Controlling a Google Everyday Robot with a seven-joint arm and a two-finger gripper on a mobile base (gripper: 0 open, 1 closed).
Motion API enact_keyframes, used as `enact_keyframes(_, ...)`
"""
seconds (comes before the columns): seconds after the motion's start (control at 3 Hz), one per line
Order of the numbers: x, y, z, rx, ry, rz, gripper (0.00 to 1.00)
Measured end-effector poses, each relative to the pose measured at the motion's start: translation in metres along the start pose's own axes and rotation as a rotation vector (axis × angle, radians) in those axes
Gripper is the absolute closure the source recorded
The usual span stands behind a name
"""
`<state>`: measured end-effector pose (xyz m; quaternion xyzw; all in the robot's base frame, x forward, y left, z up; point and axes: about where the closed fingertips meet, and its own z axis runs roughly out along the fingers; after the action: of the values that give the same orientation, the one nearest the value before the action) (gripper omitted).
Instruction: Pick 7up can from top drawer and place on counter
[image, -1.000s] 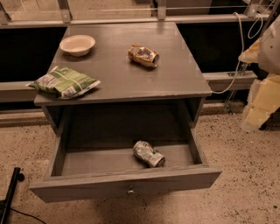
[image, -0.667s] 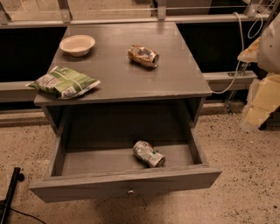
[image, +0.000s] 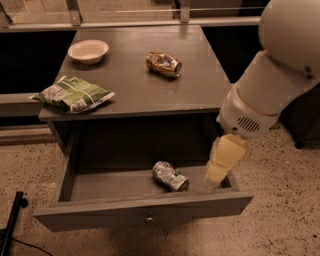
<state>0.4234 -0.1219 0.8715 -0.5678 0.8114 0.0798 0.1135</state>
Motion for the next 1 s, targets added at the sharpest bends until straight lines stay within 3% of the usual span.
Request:
enact_keyframes(0.33,-0.015,0.008,0.020,-0.024,-0.210,0.115,0.00)
enact_keyframes(0.67,-0.016,0.012,0.015,-0.034,-0.223,0.135,0.00)
enact_keyframes(1.0,-0.031,0.001,0.042,-0.051,-0.246,0.144,0.00)
